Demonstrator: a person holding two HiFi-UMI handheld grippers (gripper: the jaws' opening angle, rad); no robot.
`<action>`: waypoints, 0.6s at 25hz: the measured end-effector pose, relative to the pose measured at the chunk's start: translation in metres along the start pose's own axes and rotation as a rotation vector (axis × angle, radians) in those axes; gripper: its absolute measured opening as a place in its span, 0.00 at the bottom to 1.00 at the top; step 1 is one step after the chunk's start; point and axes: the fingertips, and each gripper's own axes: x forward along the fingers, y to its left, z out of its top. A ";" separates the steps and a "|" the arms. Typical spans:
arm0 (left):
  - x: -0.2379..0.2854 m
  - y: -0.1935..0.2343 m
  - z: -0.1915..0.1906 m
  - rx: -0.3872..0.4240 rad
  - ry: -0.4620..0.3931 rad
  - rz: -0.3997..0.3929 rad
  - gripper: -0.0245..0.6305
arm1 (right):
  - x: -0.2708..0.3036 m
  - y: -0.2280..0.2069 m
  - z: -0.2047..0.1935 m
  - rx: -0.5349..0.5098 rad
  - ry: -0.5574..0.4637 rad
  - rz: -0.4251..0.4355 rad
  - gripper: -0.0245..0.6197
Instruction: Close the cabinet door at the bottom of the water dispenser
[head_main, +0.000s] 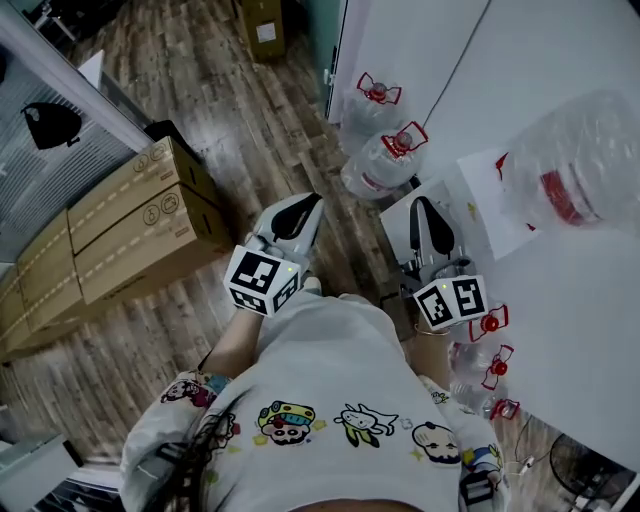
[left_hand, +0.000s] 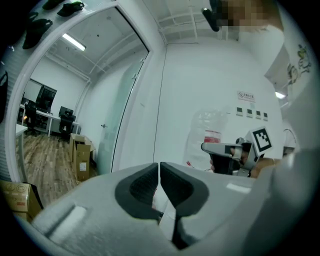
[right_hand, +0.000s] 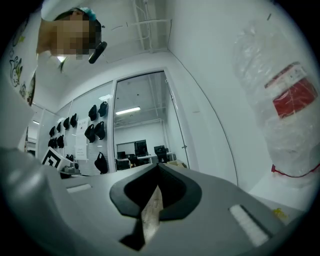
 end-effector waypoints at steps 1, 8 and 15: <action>-0.004 -0.002 0.001 0.003 -0.005 0.002 0.04 | -0.004 0.003 0.001 0.001 -0.007 0.003 0.05; -0.033 -0.003 -0.004 0.011 -0.010 0.064 0.04 | -0.034 0.009 -0.016 0.016 0.019 0.006 0.05; -0.050 -0.004 -0.009 0.046 0.004 0.095 0.04 | -0.053 0.006 -0.034 0.039 0.056 -0.017 0.05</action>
